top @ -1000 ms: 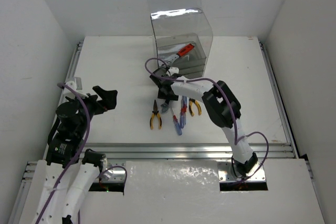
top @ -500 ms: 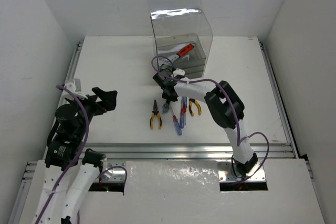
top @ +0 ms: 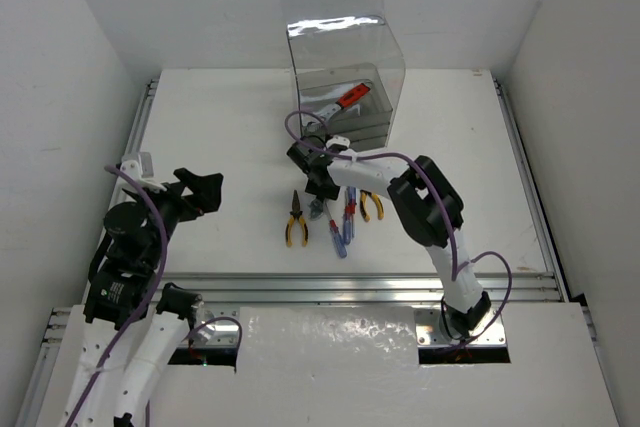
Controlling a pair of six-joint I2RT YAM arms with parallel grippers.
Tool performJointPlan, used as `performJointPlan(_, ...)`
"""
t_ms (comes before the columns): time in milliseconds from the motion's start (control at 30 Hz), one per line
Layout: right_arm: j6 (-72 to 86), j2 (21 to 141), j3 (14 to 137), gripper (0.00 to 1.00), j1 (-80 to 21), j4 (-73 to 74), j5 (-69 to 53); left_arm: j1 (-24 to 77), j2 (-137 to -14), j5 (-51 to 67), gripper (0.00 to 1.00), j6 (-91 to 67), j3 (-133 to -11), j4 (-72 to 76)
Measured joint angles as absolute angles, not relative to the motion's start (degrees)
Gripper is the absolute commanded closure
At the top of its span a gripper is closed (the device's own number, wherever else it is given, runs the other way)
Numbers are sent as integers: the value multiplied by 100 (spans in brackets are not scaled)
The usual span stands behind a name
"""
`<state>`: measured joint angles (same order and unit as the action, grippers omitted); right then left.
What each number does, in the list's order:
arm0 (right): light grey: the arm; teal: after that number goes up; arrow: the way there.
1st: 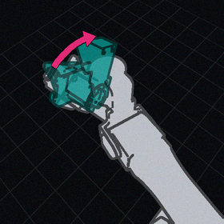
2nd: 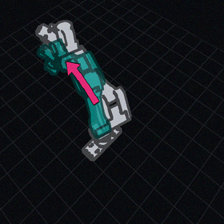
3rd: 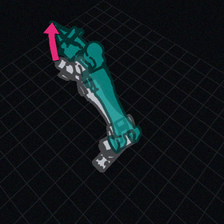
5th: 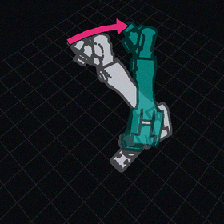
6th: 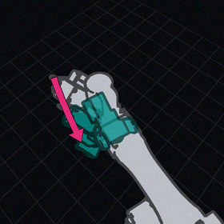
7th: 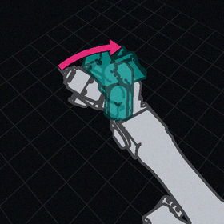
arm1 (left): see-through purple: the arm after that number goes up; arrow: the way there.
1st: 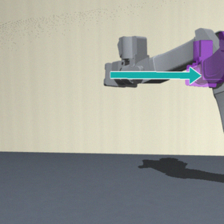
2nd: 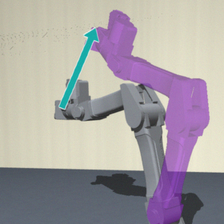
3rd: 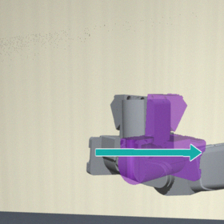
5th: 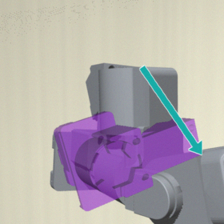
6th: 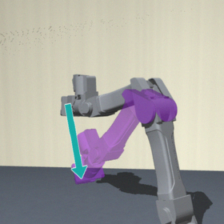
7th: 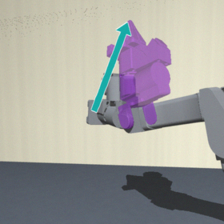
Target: Sort the tools into containers
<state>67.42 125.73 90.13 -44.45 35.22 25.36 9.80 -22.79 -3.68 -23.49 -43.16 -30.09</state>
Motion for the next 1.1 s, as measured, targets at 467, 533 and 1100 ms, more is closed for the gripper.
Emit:
performJointPlan(467,6648,12798,9421,100,-4427,4032,2440,1249,-2062,-574,0,-2436,-4316,-3024)
performJointPlan(533,6639,12744,9334,100,-4414,3931,2394,1291,-2040,-602,0,-2447,-4316,-3024)
performJointPlan(1100,6510,11187,6549,100,-4327,1011,1026,1422,-1896,-707,0,-2451,-4316,-3026)
